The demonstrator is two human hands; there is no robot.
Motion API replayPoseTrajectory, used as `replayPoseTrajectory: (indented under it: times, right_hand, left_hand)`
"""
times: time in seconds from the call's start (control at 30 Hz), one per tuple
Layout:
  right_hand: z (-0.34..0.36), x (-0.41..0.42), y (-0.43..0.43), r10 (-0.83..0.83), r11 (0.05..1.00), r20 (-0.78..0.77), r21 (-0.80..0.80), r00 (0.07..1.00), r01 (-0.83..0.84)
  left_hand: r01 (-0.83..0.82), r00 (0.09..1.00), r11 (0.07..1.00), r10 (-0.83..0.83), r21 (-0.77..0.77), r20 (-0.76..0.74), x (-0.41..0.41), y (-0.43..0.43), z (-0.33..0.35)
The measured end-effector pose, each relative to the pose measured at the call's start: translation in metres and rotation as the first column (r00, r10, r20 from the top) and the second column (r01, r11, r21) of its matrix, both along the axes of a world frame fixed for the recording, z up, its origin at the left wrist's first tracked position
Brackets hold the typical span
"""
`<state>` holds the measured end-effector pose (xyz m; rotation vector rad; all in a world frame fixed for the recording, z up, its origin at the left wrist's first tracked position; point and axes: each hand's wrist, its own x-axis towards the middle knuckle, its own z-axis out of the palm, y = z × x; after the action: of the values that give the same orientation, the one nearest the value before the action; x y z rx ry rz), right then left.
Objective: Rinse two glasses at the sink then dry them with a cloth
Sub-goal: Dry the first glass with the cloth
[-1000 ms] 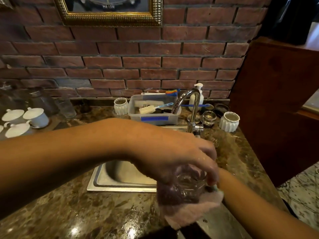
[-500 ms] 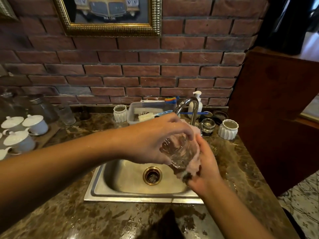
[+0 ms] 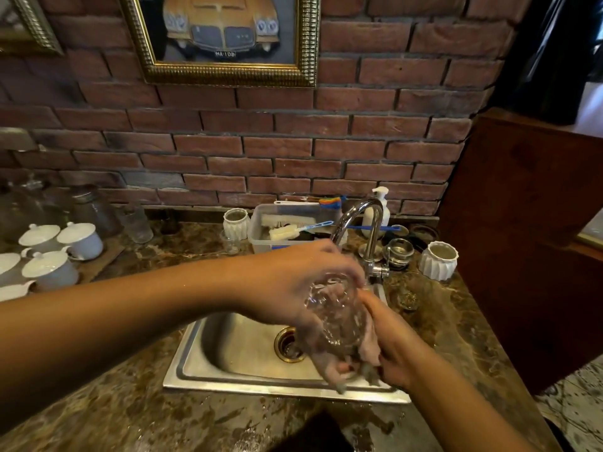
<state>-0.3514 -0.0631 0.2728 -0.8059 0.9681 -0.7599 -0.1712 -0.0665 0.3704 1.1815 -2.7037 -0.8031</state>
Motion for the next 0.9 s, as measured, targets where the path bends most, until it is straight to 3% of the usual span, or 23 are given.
replayPoseTrajectory:
  times: [0.07, 0.13, 0.2, 0.3, 0.37, 0.43, 0.47, 0.57, 0.67, 0.7, 0.8, 0.9]
  right_hand:
    - [-0.008, 0.002, 0.003, -0.124, 0.988, -0.060, -0.105, 0.991, 0.117]
    - [-0.008, 0.008, 0.013, -0.189, 0.946, -0.149, -0.294, 0.971, 0.139]
    - [-0.008, 0.009, 0.022, -0.223, 0.861, -0.187, -0.498, 0.957, 0.103]
    - [-0.022, 0.014, 0.018, -0.259, 0.702, -0.358, -0.707, 0.897, -0.079]
    - [-0.031, 0.019, 0.013, -0.398, 0.492, -0.466, -0.835, 0.790, -0.244]
    - [-0.039, 0.022, 0.018, -0.606, 0.244, -0.473, -0.876, 0.639, -0.417]
    - [-0.037, 0.022, 0.023, -0.635, 0.230, -0.469, -0.873, 0.614, -0.430]
    - [-0.027, 0.019, 0.025, -0.534, 0.346, -0.462, -0.884, 0.708, -0.315]
    - [-0.005, 0.010, 0.011, -0.185, 0.651, -0.405, -0.733, 0.896, -0.197]
    - [0.001, 0.006, 0.006, -0.086, 0.712, -0.346, -0.678, 0.934, -0.185]
    - [0.019, -0.005, 0.001, 0.137, 0.764, -0.282, -0.579, 0.949, -0.283]
    - [0.018, -0.012, 0.002, 0.251, 0.880, -0.044, -0.405, 0.967, -0.247]
  left_hand:
    - [-0.140, 0.987, 0.987, 0.145, 0.073, -0.065, 0.005, -0.006, -0.004]
    - [-0.246, 0.939, 0.929, 0.299, 0.276, -0.172, 0.008, -0.012, -0.003]
    - [-0.279, 0.867, 0.824, 0.437, 0.494, -0.240, 0.011, -0.016, -0.001]
    - [-0.296, 0.800, 0.712, 0.549, 0.637, -0.242, 0.016, -0.021, -0.001]
    - [-0.319, 0.766, 0.664, 0.601, 0.676, -0.228, 0.016, -0.022, -0.002]
    - [-0.331, 0.750, 0.643, 0.623, 0.691, -0.221, 0.015, -0.021, -0.003]
    - [-0.331, 0.753, 0.647, 0.620, 0.687, -0.221, 0.014, -0.020, -0.003]
    - [-0.339, 0.786, 0.706, 0.576, 0.622, -0.225, 0.012, -0.016, -0.004]
    - [-0.321, 0.841, 0.768, 0.501, 0.554, -0.207, 0.015, -0.013, -0.001]
    - [-0.307, 0.856, 0.785, 0.475, 0.538, -0.204, 0.015, -0.013, 0.001]
    - [-0.266, 0.899, 0.847, 0.390, 0.461, -0.198, 0.014, -0.012, 0.007]
    - [-0.192, 0.964, 0.915, 0.244, 0.355, -0.107, 0.014, -0.014, 0.015]
